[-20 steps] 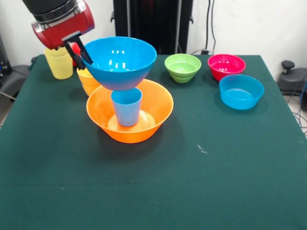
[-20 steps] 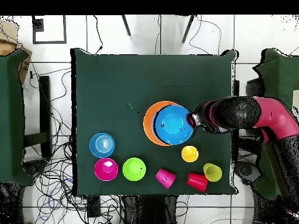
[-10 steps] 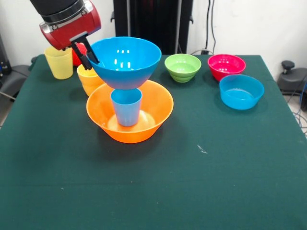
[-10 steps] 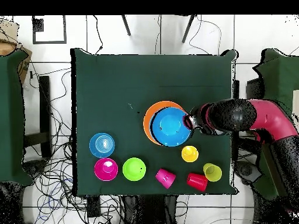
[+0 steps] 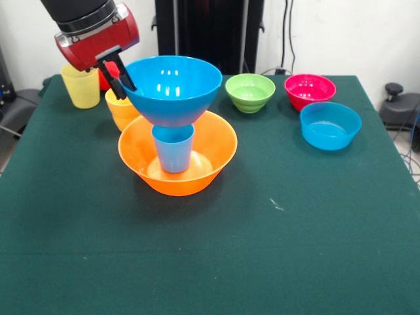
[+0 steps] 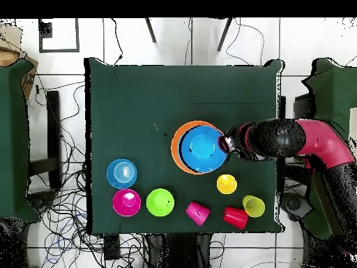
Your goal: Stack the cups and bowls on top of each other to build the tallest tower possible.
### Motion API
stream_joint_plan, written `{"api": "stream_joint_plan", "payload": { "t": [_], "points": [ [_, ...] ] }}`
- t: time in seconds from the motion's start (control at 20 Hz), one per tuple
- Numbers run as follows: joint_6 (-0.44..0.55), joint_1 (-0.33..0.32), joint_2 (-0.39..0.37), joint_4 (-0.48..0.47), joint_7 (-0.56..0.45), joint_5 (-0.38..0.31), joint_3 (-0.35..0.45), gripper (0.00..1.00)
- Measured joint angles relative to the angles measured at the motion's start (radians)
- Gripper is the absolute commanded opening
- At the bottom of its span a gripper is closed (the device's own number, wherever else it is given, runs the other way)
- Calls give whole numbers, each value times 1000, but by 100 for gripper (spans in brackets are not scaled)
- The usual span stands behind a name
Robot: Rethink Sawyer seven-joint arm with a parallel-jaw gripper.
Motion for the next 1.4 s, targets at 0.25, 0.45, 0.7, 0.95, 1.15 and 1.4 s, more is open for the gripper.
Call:
{"api": "stream_joint_plan", "payload": {
  "t": [0.25, 0.45, 0.7, 0.95, 1.15, 1.4],
  "points": [
    [-12, 0, 0, 0, 0, 0, 0, 0],
    [-16, -1, 0, 0, 0, 0, 0, 0],
    [-16, -1, 0, 0, 0, 0, 0, 0],
    [-16, -1, 0, 0, 0, 0, 0, 0],
    [-16, -1, 0, 0, 0, 0, 0, 0],
    [-16, -1, 0, 0, 0, 0, 0, 0]
  ]
}}
